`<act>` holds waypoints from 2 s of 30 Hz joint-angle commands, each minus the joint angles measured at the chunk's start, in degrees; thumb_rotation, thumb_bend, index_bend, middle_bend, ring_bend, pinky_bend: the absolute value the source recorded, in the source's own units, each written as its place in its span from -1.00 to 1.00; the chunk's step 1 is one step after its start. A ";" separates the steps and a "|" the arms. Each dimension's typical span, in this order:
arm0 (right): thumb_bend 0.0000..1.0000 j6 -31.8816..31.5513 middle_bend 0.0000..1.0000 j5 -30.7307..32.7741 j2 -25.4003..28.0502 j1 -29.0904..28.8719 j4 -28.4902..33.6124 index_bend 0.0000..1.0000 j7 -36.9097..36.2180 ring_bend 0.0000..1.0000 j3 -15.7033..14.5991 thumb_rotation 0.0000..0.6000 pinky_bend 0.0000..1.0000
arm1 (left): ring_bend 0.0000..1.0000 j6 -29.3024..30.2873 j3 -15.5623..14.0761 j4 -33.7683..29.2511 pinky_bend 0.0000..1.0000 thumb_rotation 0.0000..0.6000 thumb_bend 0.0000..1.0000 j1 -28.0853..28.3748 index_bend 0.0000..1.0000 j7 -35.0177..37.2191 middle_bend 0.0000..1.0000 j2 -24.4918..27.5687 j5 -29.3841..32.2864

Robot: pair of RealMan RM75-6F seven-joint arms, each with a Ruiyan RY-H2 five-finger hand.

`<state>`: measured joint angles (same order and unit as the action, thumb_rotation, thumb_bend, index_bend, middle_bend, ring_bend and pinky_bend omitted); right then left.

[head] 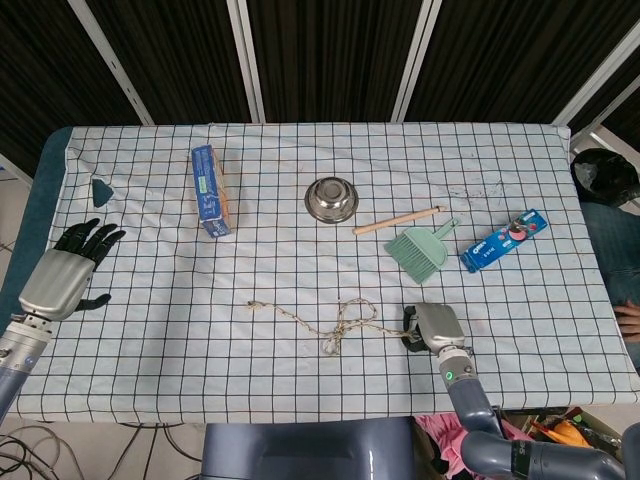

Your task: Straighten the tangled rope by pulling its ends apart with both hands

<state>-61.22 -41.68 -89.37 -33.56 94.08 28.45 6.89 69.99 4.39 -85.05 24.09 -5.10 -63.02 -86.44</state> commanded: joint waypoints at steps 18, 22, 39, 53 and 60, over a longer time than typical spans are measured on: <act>-0.38 -0.14 1.00 0.25 -1.13 -0.17 -1.23 0.10 0.42 1.00 -0.20 1.00 1.00 | -1.00 -0.58 -0.12 -0.28 -0.75 1.00 -0.86 0.21 -0.78 -0.78 -0.83 0.11 0.80; -0.37 -0.02 1.00 0.21 -0.99 -0.17 -1.09 0.06 0.38 1.00 -0.24 1.00 1.00 | -1.00 -0.86 -0.25 -0.15 -0.75 1.00 -0.86 0.31 -0.78 -0.94 -0.83 -0.05 0.85; -0.29 0.01 1.00 0.33 -1.40 -0.32 -1.48 0.13 0.80 1.00 -0.42 1.00 1.00 | -1.00 -0.52 -0.28 -0.54 -0.75 1.00 -0.86 0.31 -0.78 -1.28 -0.83 0.12 0.89; -0.12 0.01 1.00 -0.05 -0.77 -0.40 -0.40 0.22 0.83 1.00 -0.30 1.00 1.00 | -0.78 -3.30 -0.96 -2.27 -0.59 1.00 -0.76 1.51 -0.76 -3.04 -0.67 0.79 0.81; -0.12 -0.92 1.00 -0.45 -0.36 -0.66 1.32 0.23 1.59 1.00 -0.07 1.00 1.00 | -0.37 -8.91 0.49 -5.11 -0.34 1.00 -0.74 6.41 -0.73 -6.31 -0.25 -0.17 0.91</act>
<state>-62.10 -42.16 -89.72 -34.18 95.36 30.00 6.78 62.53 4.33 -89.21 29.18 -10.60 -62.76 -85.68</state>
